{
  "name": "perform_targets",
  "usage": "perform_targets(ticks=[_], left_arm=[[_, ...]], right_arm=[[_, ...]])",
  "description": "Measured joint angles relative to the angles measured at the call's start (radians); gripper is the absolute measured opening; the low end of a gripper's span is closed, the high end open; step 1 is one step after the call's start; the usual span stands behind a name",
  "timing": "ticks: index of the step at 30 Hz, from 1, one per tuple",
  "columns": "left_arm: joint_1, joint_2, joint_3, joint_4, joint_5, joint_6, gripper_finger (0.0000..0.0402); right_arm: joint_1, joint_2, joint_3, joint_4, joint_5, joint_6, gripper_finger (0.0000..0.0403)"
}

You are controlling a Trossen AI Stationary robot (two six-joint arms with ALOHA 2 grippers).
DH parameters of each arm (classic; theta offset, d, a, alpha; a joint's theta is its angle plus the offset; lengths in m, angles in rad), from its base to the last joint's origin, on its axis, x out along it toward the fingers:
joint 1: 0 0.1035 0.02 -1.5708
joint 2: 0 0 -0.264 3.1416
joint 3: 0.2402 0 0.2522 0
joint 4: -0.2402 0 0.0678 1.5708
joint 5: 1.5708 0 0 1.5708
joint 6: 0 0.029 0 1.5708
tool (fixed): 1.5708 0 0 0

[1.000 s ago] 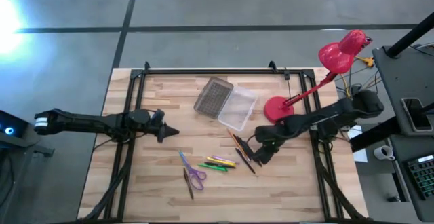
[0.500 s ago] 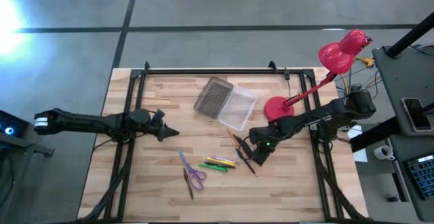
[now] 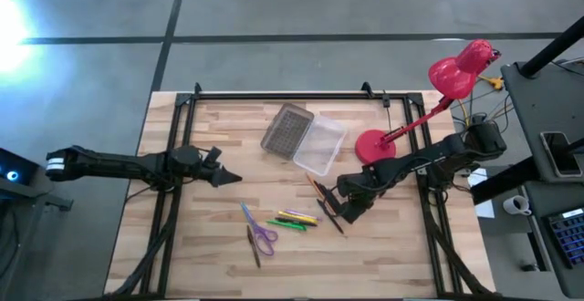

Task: Pick & place school supplies into a supply box
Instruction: Put the black pen into the black supply box

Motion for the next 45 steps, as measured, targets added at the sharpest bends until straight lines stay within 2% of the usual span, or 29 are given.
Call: perform_targets(ticks=[9,14,18,22,25,30,36,40,42,45], left_arm=[[0.0,0.0,0.0,0.0,-0.037,-0.079,0.0],[0.0,0.0,0.0,0.0,-0.037,-0.101,0.0],[0.0,0.0,0.0,0.0,-0.037,-0.116,0.0],[0.0,0.0,0.0,-0.001,-0.037,-0.116,0.0],[0.0,0.0,0.0,-0.001,-0.037,-0.11,0.0],[0.0,0.0,0.0,-0.01,-0.037,-0.107,0.0],[0.0,0.0,0.0,-0.015,-0.038,-0.088,0.0],[0.0,0.0,0.0,-0.021,-0.038,-0.073,0.0],[0.0,0.0,-0.001,-0.026,-0.038,-0.071,0.0],[0.0,0.002,-0.001,-0.028,-0.038,-0.07,0.0]], right_arm=[[0.006,0.001,-0.008,-0.004,0.096,0.02,0.0018],[0.019,-0.003,0.006,-0.002,0.154,0.032,0.0075],[0.024,-0.002,0.01,-0.002,0.16,0.033,0.0126],[0.024,-0.002,0.009,-0.002,0.17,0.084,0.0155],[0.029,-0.002,0.019,-0.002,0.188,0.125,0.0158],[0.058,-0.002,0.046,-0.006,0.274,0.211,0.0146],[0.079,0.005,0.05,-0.043,0.359,0.241,0.0133],[0.078,0.051,0.063,-0.031,0.335,0.235,0.0132],[0.084,0.083,0.106,-0.022,0.313,0.224,0.0132],[0.095,0.144,0.19,-0.098,0.344,0.188,0.0132]])
